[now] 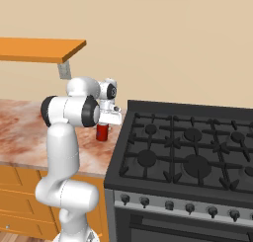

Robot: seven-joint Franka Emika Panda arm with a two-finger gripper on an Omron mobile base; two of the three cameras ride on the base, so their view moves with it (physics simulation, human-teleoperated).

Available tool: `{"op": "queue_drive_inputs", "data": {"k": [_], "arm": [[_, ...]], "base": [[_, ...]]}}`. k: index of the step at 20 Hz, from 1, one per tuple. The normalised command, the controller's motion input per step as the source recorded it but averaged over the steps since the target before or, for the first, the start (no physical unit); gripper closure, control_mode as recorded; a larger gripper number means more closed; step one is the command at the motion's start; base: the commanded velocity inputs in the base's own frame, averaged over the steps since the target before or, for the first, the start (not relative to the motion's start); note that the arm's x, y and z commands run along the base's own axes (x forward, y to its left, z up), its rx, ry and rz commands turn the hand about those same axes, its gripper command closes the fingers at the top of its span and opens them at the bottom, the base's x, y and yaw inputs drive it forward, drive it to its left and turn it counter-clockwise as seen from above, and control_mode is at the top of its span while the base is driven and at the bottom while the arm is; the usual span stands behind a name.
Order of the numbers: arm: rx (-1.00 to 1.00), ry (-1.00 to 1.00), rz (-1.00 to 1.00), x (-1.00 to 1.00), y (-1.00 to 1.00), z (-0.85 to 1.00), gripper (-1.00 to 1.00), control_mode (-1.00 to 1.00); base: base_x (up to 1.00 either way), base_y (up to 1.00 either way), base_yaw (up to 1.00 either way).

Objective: Four empty soda cans are scattered around the kitchen. Gather all the cans and cluster them next to the stove for recycling.

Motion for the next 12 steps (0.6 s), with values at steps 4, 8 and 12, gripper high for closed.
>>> {"op": "queue_drive_inputs", "data": {"k": [4, 8, 12], "arm": [[0.0, 0.0, 0.0, 0.0, 0.0, 0.0, -1.0, -1.0], [0.0, -0.02, 0.0, -0.03, 0.0, 0.09, -1.0, -1.0], [0.0, -0.09, -0.01, -0.14, 0.01, 0.2, -1.0, -1.0]], "base": [[0.0, 0.0, 0.0], [0.0, 0.0, 0.0], [0.0, 0.0, 0.0]]}}
